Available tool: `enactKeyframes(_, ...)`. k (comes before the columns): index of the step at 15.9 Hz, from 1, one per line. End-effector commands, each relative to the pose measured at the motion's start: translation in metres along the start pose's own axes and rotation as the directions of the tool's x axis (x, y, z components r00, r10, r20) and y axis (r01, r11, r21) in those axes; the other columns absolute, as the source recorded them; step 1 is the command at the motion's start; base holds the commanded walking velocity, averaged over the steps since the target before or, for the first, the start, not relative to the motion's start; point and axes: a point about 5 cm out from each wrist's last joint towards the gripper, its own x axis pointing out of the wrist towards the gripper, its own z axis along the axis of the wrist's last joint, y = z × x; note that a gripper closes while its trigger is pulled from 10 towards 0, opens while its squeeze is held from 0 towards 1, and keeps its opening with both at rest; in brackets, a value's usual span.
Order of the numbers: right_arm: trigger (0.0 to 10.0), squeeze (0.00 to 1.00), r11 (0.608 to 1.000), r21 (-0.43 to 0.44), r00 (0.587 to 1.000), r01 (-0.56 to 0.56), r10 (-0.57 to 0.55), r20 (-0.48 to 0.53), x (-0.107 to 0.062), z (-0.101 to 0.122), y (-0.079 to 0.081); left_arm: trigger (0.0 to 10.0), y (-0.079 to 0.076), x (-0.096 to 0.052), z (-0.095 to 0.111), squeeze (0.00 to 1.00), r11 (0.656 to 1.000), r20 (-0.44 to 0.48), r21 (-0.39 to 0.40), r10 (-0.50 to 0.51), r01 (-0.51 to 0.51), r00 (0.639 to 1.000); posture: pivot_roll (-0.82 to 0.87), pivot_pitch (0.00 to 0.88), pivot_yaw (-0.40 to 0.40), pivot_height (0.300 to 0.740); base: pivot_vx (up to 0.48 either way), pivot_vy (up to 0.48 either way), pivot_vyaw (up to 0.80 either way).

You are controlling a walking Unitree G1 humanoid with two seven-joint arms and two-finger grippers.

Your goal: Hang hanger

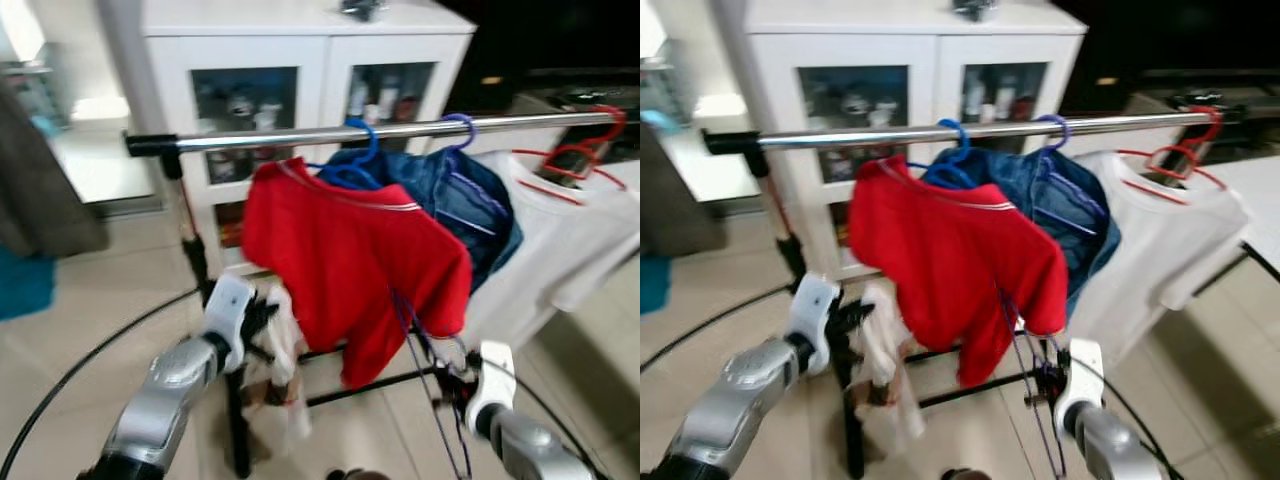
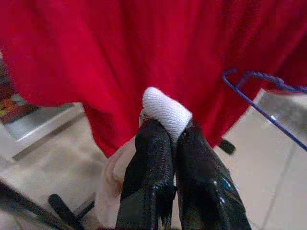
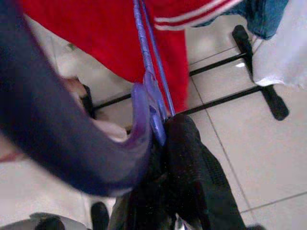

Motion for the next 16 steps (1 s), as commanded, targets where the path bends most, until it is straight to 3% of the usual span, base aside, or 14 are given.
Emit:
enactKeyframes(1,10.0,0.0,1.0,-0.022,1.0,0.011,-0.011,0.021,0.001,0.002,-0.005,10.0,-0.004,0.006,0.009,0.0,0.999,0.022,0.027,-0.029,0.028,0.999,-0.07,0.0,-0.032,0.74,0.0,0.0,-0.78)
enactKeyframes(3,10.0,0.0,1.0,-0.004,0.999,0.002,-0.002,0.048,-0.01,0.014,-0.004,10.0,-0.015,0.004,0.004,0.0,0.986,-0.025,0.098,-0.13,0.132,0.991,-0.08,0.0,-0.029,0.74,0.0,0.0,-0.78)
enactKeyframes(4,10.0,0.0,1.0,-0.023,0.999,0.009,-0.008,0.04,-0.017,0.012,-0.002,10.0,-0.011,0.002,-0.001,0.0,0.991,-0.032,0.081,-0.105,0.107,0.994,-0.08,0.0,-0.039,0.74,0.0,0.0,-0.79)
enactKeyframes(6,10.0,0.0,0.999,-0.04,0.998,0.005,-0.002,0.061,-0.019,0.022,0.002,10.0,-0.013,0.01,0.01,0.0,0.992,0.012,0.081,-0.096,0.095,0.995,-0.09,0.0,-0.023,0.74,0.0,0.0,-0.79)
enactKeyframes(8,10.0,0.0,0.999,-0.022,0.997,0.036,-0.035,0.071,-0.034,0.032,0.002,10.0,-0.018,0.007,0.011,0.0,0.984,0.014,0.115,-0.139,0.137,0.99,-0.08,0.0,-0.015,0.74,0.0,0.0,-0.79)
enactKeyframes(9,10.0,0.0,0.999,-0.007,0.997,0.048,-0.048,0.052,-0.041,0.027,0.005,10.0,-0.013,0.004,0.014,0.0,0.995,0.056,0.033,-0.099,0.097,0.994,-0.09,0.0,-0.024,0.74,0.0,0.0,-0.79)
enactKeyframes(10,10.0,0.0,0.999,0.011,0.997,0.053,-0.053,0.054,-0.045,0.029,0.006,10.0,-0.011,0.005,0.023,0.0,0.996,0.11,0.01,-0.084,0.083,0.99,-0.1,0.0,-0.023,0.74,0.0,0.0,-0.79)
enactKeyframes(13,10.0,0.0,0.99,0.027,0.987,0.141,-0.143,0.068,-0.058,0.036,0.0,10.0,-0.01,0.011,0.022,0.0,0.996,0.106,0.074,-0.057,0.049,0.993,-0.13,0.0,0.004,0.74,0.0,0.0,-0.79)
enactKeyframes(14,10.0,0.0,0.984,0.05,0.983,0.17,-0.172,0.059,-0.062,0.034,-0.002,10.0,-0.012,0.01,0.023,0.0,0.998,0.123,0.036,-0.054,0.05,0.991,-0.13,0.0,-0.003,0.74,0.0,0.0,-0.79)
enactKeyframes(16,10.0,0.0,0.968,0.086,0.967,0.235,-0.242,0.08,-0.067,0.038,-0.007,10.0,-0.013,0.015,0.03,0.0,0.997,0.154,0.049,-0.07,0.064,0.986,-0.14,0.0,-0.011,0.74,0.0,0.0,-0.79)
